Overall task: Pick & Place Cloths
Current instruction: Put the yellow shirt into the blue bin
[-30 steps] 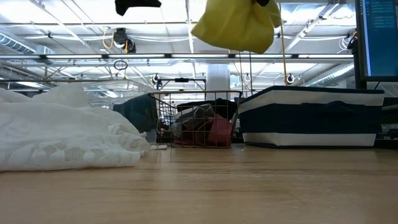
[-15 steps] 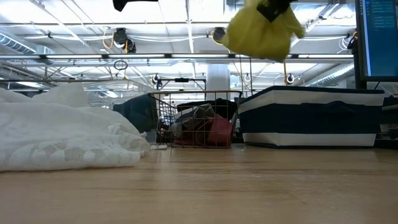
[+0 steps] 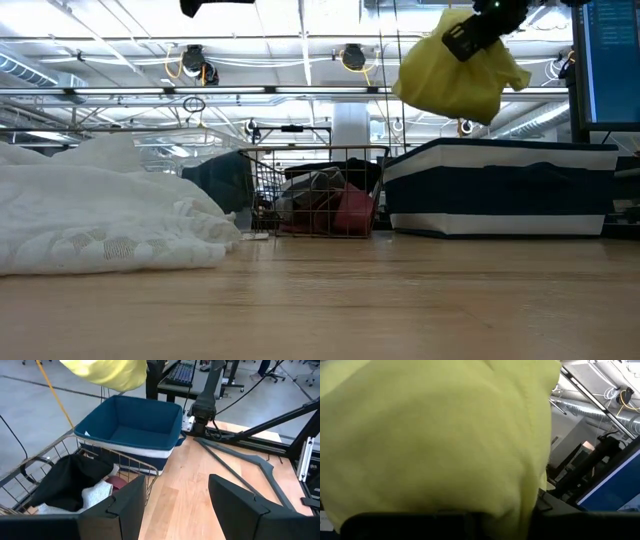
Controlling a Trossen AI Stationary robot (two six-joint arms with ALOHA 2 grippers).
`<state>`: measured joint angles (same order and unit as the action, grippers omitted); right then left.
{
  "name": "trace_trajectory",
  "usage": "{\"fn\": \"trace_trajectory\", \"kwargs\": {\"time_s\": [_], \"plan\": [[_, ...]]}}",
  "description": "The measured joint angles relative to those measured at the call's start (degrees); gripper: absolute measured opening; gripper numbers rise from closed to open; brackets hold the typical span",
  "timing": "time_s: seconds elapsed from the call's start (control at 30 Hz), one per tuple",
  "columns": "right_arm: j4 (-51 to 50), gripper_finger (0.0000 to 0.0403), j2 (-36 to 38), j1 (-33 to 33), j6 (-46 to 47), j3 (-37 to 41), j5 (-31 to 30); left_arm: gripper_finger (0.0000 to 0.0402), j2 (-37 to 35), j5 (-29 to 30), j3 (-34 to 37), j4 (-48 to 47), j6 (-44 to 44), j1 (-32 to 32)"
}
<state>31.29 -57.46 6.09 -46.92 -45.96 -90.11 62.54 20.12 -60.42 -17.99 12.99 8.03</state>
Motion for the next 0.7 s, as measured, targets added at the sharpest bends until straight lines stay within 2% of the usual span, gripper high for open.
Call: {"fn": "trace_trajectory", "kwargs": {"time_s": [0.4, 0.7], "plan": [[3.8, 0.0054, -0.4, -0.2, 5.4, 4.7, 0.1, 0.0218, 2.9, -0.1, 0.1, 0.0, 0.8, 0.0], [19.1, 0.0054, -0.3, -5.1, -4.3, 4.7, 0.1, 0.0218, 3.5, 0.0, 0.1, 1.8, 0.8, 0.0]]}}
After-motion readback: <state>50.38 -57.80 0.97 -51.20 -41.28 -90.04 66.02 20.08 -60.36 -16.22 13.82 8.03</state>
